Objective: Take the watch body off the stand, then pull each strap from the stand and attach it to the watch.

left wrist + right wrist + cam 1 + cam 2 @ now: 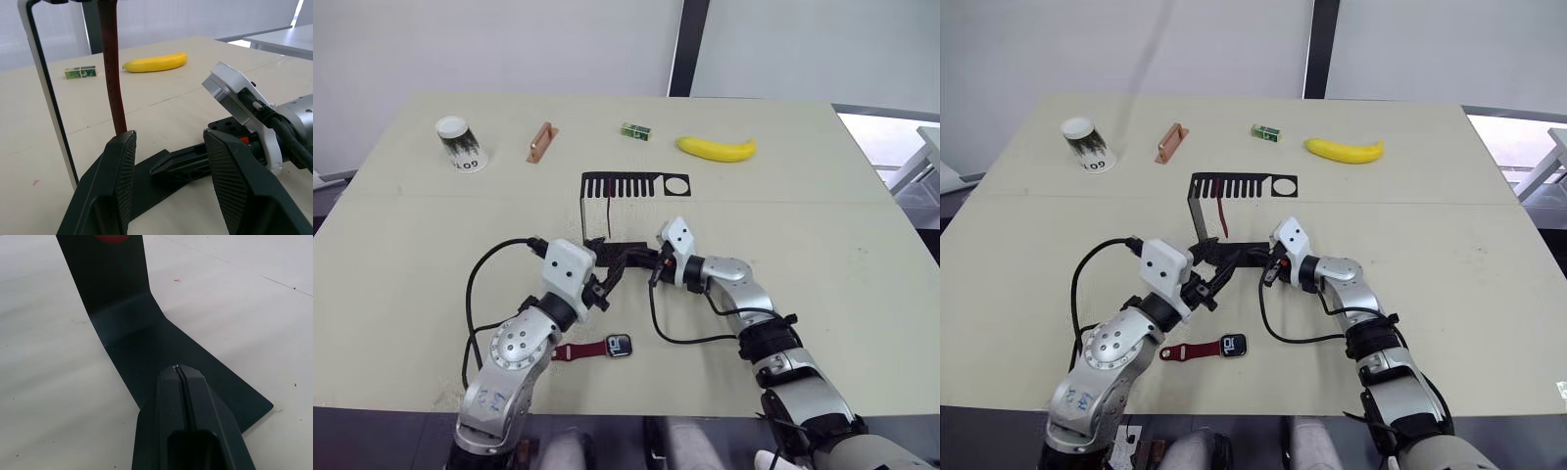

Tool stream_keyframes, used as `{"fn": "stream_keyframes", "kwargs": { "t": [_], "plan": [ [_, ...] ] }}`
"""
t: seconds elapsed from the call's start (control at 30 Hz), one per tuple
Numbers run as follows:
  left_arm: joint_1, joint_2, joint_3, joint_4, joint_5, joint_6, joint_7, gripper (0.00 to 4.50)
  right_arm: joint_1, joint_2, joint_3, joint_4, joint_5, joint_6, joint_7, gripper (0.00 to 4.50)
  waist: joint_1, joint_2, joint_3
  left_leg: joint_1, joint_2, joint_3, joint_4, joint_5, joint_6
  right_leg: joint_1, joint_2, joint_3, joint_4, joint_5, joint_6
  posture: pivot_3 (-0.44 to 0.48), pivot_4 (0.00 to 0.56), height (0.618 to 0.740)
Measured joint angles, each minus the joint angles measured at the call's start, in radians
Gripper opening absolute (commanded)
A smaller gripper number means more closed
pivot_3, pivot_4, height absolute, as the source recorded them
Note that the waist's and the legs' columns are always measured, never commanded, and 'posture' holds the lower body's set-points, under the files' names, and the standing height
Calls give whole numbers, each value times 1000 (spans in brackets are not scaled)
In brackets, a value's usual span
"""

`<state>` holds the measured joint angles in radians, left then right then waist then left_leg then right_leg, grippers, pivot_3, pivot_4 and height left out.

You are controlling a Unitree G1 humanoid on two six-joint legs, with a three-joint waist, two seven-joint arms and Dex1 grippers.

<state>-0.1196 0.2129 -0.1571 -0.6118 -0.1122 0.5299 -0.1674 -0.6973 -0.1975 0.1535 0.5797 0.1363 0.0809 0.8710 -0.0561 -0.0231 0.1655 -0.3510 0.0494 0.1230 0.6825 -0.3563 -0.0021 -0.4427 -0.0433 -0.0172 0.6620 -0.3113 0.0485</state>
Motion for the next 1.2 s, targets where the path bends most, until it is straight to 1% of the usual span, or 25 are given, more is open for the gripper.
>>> {"fn": "stream_keyframes", "kwargs": {
  "t": [0.13,0.27,0.5,0.73,0.93,1.0,1.2],
  "plan": [
    [-26,-16,-16,53,61,-18,39,2249,-6,2,0,6,0,6,11,0,0,0,0,0,0,0,0,0,0,0,0,0,0,0,0,0,150,739],
    [-40,-66,-30,99,106,-55,80,2249,-16,9,2,18,-1,9,12,0,1,0,0,0,0,0,0,0,0,0,0,0,0,0,0,0,150,739],
    [-80,-86,-32,186,134,-107,90,2249,-19,11,6,12,-1,29,15,0,1,0,0,0,0,0,0,0,0,0,0,0,0,0,0,0,150,739],
    [-141,-140,-20,277,161,-156,123,2249,-15,11,13,2,0,35,19,0,2,0,0,0,0,0,0,0,0,0,0,0,0,0,0,0,150,739],
    [-162,-157,-25,328,179,-194,123,2249,-10,11,13,-4,0,36,20,0,2,0,0,0,0,0,0,0,0,0,0,0,0,0,0,0,150,739],
    [-189,-163,-24,360,185,-207,124,2249,-8,12,14,-6,0,36,20,0,3,-1,-1,0,0,0,0,0,0,0,0,0,0,0,0,0,150,739],
    [-229,-191,-17,405,207,-243,155,2249,-3,12,17,-13,0,36,20,0,3,-1,-1,0,0,0,0,0,0,0,0,0,0,0,0,0,150,739]
  ]
}}
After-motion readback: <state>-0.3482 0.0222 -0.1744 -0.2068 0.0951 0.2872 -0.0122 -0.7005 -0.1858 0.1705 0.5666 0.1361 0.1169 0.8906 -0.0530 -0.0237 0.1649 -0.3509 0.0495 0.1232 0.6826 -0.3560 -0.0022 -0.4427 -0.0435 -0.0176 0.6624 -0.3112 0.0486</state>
